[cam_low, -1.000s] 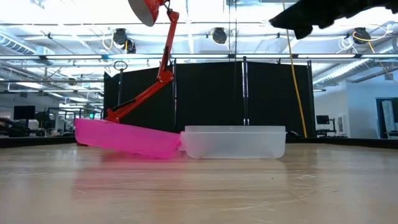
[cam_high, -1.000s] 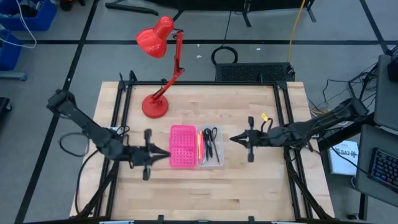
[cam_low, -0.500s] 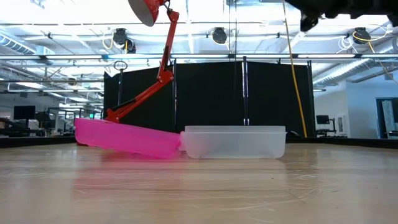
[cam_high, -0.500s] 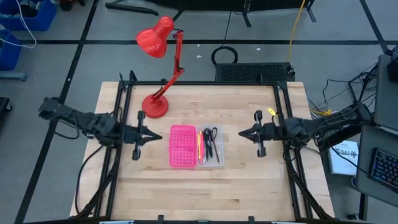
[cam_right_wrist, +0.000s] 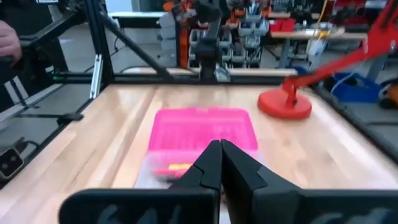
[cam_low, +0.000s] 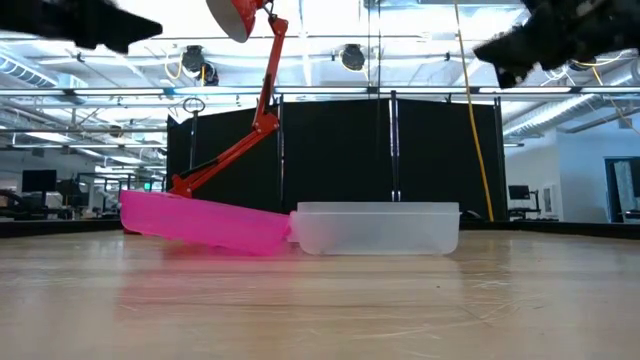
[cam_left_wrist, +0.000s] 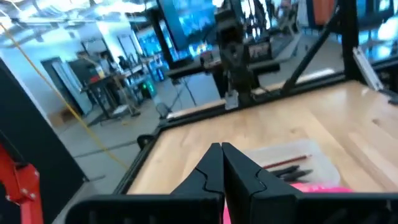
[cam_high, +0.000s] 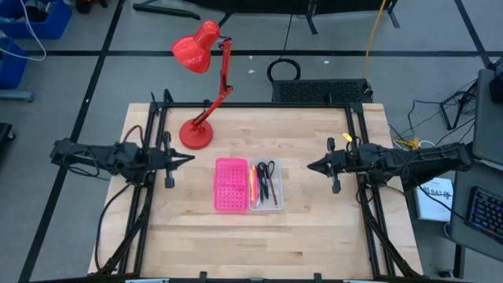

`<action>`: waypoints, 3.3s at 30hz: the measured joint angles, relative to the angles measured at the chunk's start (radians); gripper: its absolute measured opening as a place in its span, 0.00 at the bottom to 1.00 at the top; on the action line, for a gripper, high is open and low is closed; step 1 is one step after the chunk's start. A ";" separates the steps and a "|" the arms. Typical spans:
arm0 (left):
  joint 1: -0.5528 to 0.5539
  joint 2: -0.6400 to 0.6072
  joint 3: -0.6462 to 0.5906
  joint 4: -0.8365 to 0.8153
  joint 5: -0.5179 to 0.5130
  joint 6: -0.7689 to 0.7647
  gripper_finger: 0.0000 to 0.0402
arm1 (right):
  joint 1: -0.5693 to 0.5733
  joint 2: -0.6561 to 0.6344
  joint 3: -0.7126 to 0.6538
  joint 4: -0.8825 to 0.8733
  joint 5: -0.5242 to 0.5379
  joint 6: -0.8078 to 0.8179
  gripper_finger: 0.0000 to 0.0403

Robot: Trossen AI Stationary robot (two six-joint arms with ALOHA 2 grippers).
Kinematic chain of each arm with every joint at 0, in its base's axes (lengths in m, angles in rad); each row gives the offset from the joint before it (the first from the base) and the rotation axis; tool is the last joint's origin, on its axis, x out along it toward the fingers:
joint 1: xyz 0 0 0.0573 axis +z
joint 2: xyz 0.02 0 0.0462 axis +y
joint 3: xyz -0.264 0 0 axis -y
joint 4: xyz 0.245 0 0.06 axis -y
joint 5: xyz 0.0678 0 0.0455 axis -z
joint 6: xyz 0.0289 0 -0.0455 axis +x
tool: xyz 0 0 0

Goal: Pick & place school supplies into a supply box
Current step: Return to Home Position

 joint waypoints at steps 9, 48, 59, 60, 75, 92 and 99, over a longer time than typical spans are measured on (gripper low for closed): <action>-0.042 -0.243 -0.223 0.196 -0.002 0.068 0.00 | -0.001 -0.258 -0.138 0.000 0.082 -0.002 0.00; 0.005 -0.293 -0.333 0.110 0.214 -0.010 0.00 | 0.000 -0.496 -0.361 -0.001 0.120 -0.089 0.00; 0.121 -0.283 -0.333 0.103 0.545 -0.120 0.00 | -0.005 -0.490 -0.363 -0.021 0.030 -0.006 0.00; 0.125 -0.284 -0.333 0.102 0.539 -0.128 0.00 | -0.007 -0.489 -0.363 -0.021 0.030 -0.010 0.00; 0.141 -0.185 -0.333 0.071 0.380 -0.178 0.00 | -0.101 -0.456 -0.364 -0.021 0.034 -0.001 0.00; 0.141 -0.181 -0.333 0.079 0.392 -0.229 0.04 | -0.112 -0.451 -0.364 -0.018 0.056 -0.080 0.00; 0.141 -0.181 -0.335 0.109 0.391 -0.268 0.02 | -0.111 -0.451 -0.364 -0.017 0.056 -0.081 0.00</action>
